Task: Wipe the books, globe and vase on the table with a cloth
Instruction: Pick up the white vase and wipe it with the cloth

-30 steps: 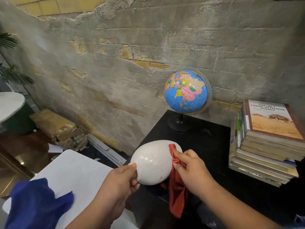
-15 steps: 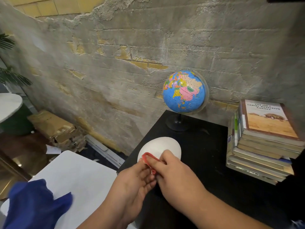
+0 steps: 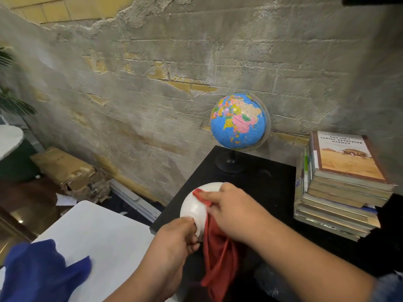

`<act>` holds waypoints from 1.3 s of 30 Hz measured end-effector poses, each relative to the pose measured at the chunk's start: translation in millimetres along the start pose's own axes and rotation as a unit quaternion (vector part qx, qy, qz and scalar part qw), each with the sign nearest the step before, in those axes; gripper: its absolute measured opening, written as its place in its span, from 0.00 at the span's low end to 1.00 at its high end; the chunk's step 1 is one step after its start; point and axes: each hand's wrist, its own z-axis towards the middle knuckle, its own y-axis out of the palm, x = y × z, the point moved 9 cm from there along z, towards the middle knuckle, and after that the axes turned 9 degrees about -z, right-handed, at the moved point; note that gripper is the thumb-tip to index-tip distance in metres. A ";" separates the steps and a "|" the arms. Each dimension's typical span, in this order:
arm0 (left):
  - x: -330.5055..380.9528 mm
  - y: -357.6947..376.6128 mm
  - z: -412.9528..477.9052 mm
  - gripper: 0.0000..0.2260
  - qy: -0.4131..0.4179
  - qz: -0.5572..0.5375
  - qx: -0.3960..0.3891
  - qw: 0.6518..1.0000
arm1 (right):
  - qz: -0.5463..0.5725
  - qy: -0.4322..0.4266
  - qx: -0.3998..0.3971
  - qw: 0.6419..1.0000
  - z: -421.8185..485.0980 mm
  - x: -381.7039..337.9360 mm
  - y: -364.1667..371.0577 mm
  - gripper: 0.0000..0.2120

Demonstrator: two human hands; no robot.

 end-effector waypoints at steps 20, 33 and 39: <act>18.9 -33.6 3.2 0.15 0.087 0.291 -0.018 0.953 | 0.201 0.150 -0.089 0.964 2.8 103.2 41.0 0.16; 21.5 -43.9 4.3 0.07 0.101 0.341 -0.018 0.934 | 0.250 0.181 -0.065 0.949 7.5 108.5 51.8 0.16; 36.5 -38.8 4.9 0.10 0.201 0.399 0.023 0.894 | 0.289 0.189 -0.061 0.937 -0.4 125.5 68.1 0.17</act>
